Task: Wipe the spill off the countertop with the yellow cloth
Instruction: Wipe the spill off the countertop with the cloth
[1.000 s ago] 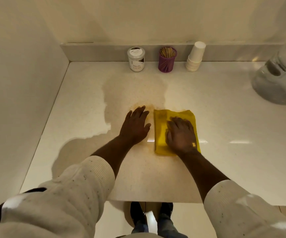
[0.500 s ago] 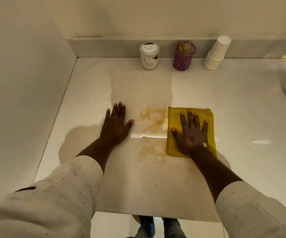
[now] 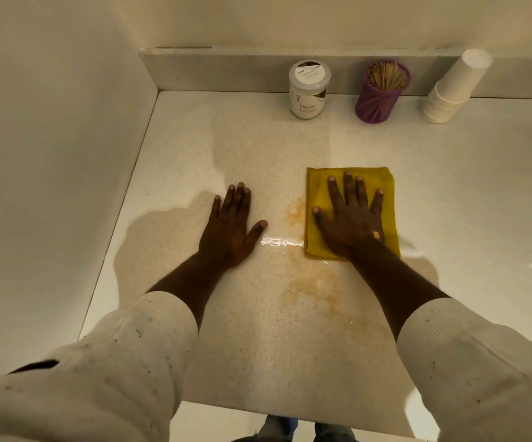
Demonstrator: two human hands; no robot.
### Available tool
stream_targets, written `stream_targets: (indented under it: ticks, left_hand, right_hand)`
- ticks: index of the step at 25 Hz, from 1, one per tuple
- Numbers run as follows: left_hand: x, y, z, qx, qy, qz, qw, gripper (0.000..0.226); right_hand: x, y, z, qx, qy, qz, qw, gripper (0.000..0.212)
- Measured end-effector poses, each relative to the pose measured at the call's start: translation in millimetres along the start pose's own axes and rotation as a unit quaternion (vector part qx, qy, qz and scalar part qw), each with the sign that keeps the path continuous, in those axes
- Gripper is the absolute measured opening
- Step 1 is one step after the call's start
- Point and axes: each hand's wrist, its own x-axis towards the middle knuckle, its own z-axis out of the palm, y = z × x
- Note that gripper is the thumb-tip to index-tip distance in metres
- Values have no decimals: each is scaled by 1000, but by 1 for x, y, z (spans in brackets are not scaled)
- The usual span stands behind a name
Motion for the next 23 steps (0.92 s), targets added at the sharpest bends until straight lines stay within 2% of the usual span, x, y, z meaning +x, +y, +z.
stream_targets:
  ticks: [6,12,18,23]
  left_hand:
    - [-1,0,0,-14,7,15,1000,90]
    - [-4,4,-4,-43,-4,24,999,94]
    - [-34,11,-4,-31,-13,10,999,89]
    - [-74,21,2,-22,-26,4,999,90]
  right_hand:
    - [0,-56,9,-1,6,-53,999,83]
    - [-56,-96,27,18,17,-87,996,78]
    - [-122,-91,42,15,41,-95,995,81]
    - [-154,-65,41,17,36,-67,997,82]
